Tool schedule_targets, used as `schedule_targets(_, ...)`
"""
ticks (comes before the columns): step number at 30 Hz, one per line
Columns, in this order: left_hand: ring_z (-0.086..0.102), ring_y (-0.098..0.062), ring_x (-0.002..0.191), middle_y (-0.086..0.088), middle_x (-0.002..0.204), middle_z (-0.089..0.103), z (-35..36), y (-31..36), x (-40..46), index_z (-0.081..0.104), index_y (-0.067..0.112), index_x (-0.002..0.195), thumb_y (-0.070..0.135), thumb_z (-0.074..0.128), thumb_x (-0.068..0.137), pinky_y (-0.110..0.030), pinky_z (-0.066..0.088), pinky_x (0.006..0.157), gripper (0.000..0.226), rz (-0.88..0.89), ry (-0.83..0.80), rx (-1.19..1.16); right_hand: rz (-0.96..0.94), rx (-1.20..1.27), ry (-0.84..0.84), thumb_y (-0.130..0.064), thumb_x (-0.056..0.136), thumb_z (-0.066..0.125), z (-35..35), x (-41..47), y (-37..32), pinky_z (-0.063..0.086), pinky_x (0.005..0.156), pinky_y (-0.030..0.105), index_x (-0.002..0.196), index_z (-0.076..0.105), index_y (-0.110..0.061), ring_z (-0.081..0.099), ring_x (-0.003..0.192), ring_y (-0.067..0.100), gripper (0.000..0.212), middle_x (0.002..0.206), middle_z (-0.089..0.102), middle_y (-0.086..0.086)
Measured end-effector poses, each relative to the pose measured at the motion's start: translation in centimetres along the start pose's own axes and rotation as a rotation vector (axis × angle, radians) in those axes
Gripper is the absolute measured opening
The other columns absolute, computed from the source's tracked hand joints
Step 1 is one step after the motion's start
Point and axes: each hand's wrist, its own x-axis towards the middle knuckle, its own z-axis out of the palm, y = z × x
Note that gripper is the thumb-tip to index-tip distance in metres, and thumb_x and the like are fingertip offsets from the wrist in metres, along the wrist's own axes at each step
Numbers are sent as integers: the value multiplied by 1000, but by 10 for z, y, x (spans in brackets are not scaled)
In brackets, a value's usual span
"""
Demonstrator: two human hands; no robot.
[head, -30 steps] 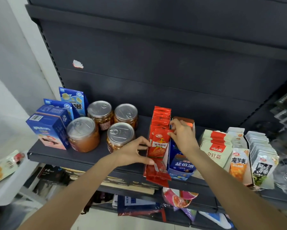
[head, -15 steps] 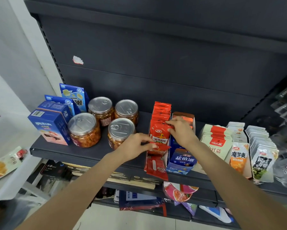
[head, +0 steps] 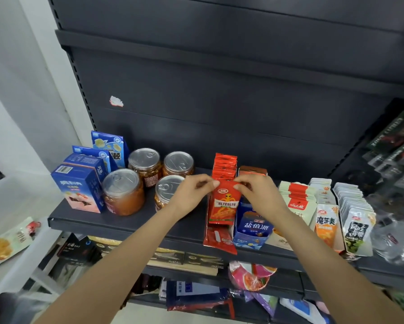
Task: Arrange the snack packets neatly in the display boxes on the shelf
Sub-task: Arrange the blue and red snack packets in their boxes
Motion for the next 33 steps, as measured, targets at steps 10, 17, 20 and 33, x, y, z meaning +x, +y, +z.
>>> schedule_targets(10, 67, -16, 77, -9, 87, 71, -14, 16, -19, 61, 15, 105, 45, 44, 96, -28, 54, 77, 35, -523, 29, -438, 170, 747, 357, -18, 89, 61, -38, -33, -6, 55, 83, 35, 87, 67, -27, 69, 85, 11, 11, 90, 71, -4)
schedule_targets(17, 64, -13, 102, -5, 113, 67, -20, 20, -33, 62, 15, 117, 9, 54, 93, -21, 51, 78, 26, -325, 20, -538, 217, 763, 240, 0, 94, 47, -34, -53, 0, 54, 86, 31, 99, 72, -26, 63, 100, 19, 37, 111, 64, 5)
schedule_targets(20, 61, -12, 109, -2, 115, 66, -20, 21, -38, 60, 16, 122, 4, 56, 91, -19, 53, 76, 34, -200, 97, -471, 309, 1061, 107, 7, 92, 38, -36, -60, 0, 55, 80, 28, 114, 66, -7, 64, 101, 22, 38, 112, 66, 14)
schedule_targets(33, 62, -6, 106, 7, 115, 65, -12, 10, -42, 57, 21, 128, -3, 57, 89, -21, 53, 84, 45, -29, 123, -303, 317, 1042, 241, -4, 96, 45, -15, -72, 6, 57, 82, 31, 107, 67, -22, 63, 103, 13, 30, 111, 64, -2)
